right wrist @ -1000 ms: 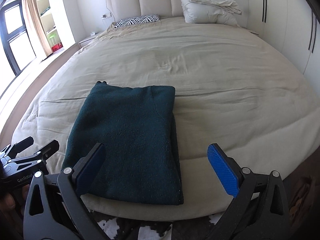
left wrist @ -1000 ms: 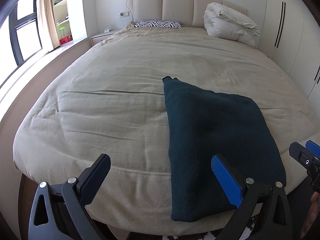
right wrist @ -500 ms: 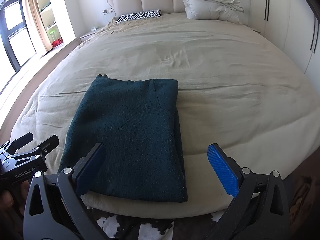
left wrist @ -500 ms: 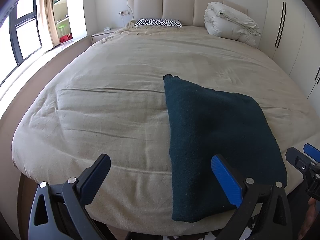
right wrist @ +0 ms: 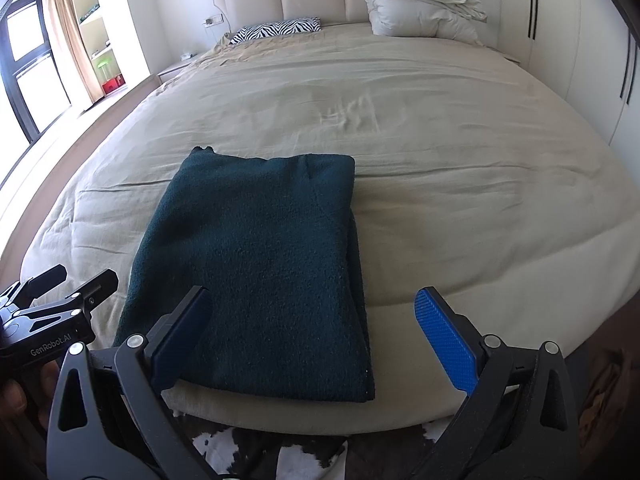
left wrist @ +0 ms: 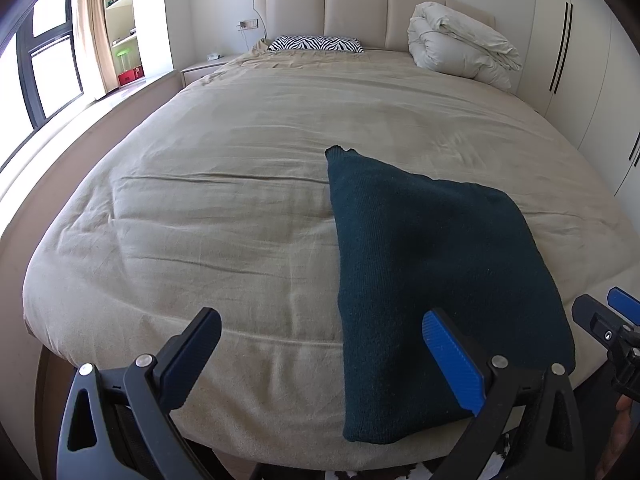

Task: Fold small clothes

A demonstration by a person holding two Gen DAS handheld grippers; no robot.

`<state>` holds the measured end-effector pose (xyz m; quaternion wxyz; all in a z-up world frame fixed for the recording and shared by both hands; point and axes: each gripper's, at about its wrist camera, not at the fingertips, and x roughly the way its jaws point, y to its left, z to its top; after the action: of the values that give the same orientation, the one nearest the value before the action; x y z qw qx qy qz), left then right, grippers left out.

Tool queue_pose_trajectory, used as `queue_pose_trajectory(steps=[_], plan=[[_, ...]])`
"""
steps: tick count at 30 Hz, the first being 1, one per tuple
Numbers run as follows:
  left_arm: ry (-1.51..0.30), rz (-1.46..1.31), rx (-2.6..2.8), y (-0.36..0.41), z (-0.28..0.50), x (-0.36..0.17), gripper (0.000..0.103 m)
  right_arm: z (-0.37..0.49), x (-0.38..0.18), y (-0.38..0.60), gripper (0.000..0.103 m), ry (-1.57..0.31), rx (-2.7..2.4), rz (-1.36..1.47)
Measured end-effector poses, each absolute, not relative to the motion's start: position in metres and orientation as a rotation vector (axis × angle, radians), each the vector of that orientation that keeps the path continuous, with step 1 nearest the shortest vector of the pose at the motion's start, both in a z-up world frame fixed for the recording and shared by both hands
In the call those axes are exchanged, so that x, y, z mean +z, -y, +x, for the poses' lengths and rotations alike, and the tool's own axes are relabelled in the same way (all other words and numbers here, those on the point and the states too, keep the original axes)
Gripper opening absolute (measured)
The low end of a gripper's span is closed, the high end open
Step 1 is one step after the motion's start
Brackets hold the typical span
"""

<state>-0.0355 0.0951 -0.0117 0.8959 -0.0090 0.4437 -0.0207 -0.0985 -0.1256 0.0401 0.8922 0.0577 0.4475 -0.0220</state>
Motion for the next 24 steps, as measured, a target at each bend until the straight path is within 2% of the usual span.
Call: queue_pose_trajectory(steps=[24], plan=[[-0.919, -0.016, -0.046, -0.0975, -0.0327, -0.0119, 0.103, -0.1019, 0.0395, 0.1227, 0.103, -0.933, -0.064, 0.122]])
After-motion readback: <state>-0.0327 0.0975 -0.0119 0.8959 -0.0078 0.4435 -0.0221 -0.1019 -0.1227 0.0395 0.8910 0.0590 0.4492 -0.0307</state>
